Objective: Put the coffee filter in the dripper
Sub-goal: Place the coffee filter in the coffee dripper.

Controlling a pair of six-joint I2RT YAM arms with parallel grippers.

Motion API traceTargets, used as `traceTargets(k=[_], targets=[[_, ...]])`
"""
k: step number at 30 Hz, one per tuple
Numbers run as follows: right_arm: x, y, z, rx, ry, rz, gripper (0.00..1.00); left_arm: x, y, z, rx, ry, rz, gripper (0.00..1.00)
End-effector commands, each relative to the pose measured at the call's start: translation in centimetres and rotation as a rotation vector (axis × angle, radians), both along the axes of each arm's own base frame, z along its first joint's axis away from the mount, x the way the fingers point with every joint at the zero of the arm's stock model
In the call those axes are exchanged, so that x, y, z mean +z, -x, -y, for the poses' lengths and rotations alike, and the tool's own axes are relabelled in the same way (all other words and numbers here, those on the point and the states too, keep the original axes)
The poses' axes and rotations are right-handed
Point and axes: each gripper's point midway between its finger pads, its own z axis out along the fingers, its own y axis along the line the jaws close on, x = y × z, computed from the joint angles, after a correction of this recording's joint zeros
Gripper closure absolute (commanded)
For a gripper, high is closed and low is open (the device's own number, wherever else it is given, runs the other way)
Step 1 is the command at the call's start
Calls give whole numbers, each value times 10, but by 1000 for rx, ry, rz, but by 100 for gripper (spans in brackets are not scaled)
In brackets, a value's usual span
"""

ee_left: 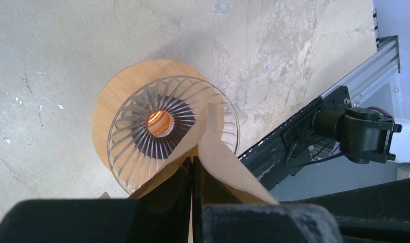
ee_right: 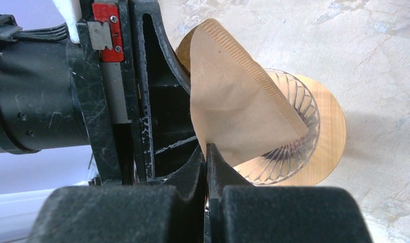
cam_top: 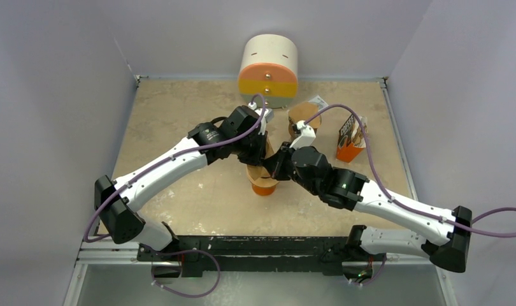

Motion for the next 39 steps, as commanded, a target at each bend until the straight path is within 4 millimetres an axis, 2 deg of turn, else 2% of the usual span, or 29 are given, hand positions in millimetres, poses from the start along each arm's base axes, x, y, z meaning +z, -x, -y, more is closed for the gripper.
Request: traceTargets(k=[1,3,10,19,24,29,39], targets=[[17,2,0,-13,-107,23,100,22,-8,11,9,67,61,100],[19,4,2,-13,-124,26,100,24,-8,14,12,95,65,100],[22,8,10,-14,-150,33,100,33,-2,24,-10,176,47,84],[22,12,16,-22,-206,35,100,19,3,14,6,144,25,67],[18,11,17,-37,-212,24,100,17,-1,5,26,88,50,67],[15,7,19,-77,-218,3,100,12,-5,1,9,15,46,73],[0,5,25,-153,-266,-52,100,-3,-9,9,-26,-41,8,77]])
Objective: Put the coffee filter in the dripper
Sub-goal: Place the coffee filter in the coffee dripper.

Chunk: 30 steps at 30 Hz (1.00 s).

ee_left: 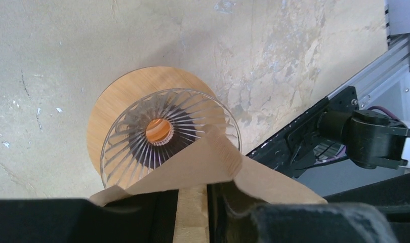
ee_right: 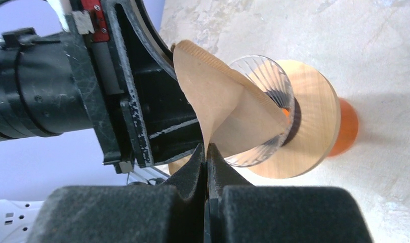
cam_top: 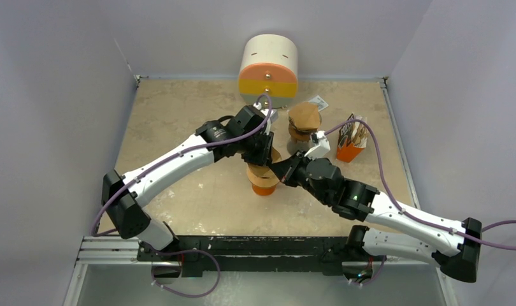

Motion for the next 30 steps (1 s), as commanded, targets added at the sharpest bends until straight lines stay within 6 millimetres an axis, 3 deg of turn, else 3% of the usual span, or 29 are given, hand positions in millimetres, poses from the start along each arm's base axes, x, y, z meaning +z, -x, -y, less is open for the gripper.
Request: traceTargets(k=[1,11,20,25,30], targets=[[-2,-4,3,-61,-76,-19,100,1,-4,4,-30,-21,10,77],[-17,-10,9,-118,-53,-52,100,-11,-9,-1,-31,-97,1,79],[-7,-13,17,-139,-33,-25,69,-17,-12,4,-53,-118,-16,79],[4,-13,28,-158,-18,-4,60,-24,-12,7,-65,-136,-33,79],[15,-10,50,-194,-16,30,59,-26,-13,9,-77,-145,-42,79]])
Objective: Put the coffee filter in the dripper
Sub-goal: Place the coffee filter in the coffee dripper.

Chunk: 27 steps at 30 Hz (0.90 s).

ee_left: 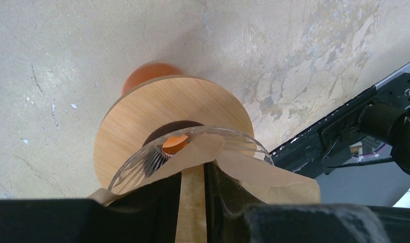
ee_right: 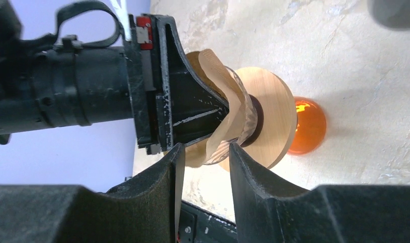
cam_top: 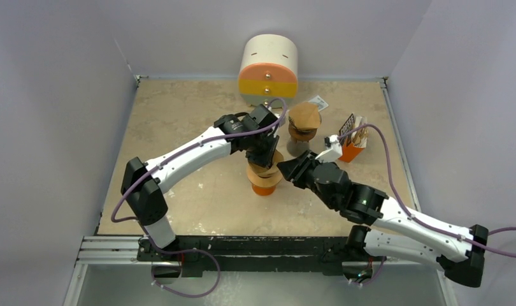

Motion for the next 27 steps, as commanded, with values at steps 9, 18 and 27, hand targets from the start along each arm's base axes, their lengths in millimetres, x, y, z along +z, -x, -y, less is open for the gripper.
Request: traceTargets(k=[9,18,27], targets=[[41,-4,62,-158,15,131,60,13,-1,7,-47,-1,0,59],[38,-3,69,-169,33,138,60,4,7,8,-76,-17,-45,47],[35,-2,69,-168,30,130,60,4,7,7,-76,-37,-47,59]])
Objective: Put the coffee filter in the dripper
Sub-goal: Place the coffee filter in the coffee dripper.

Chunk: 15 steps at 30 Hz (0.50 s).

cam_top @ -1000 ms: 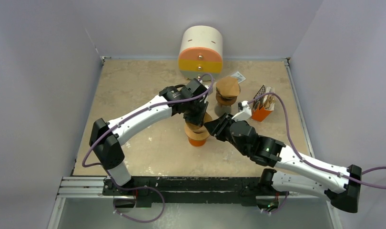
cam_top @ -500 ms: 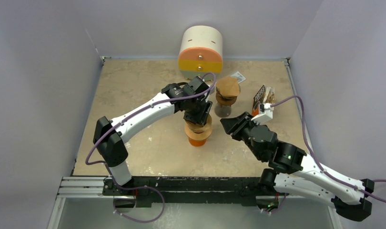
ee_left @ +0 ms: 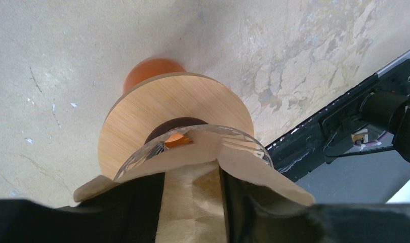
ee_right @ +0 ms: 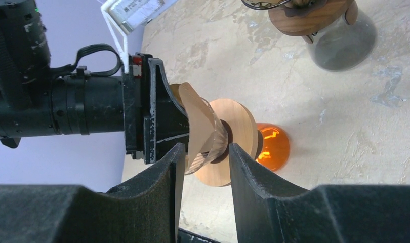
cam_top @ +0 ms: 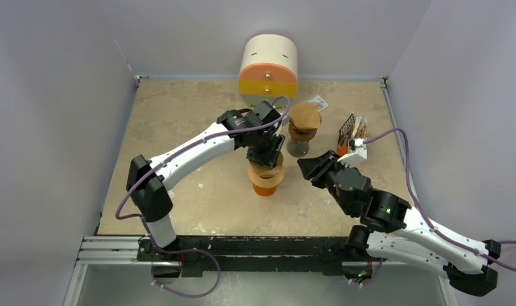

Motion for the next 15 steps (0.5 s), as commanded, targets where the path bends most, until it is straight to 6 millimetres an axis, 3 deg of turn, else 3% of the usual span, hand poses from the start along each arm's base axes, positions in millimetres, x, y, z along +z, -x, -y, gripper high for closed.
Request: traceTargets(k=[1,8,11,15], targets=[[8,-3,8,-40,-12,20,60,-1,6,3,-34,-17,-25,64],[7,-2,6,-31,-16,13,60,2,8,7,-49,-17,-39,93],[5,-2,6,-30,-15,10,60,0,10,9,-57,-28,-46,100],[2,-1,6,-30,-19,4,60,-7,12,8,-56,-64,-42,100]])
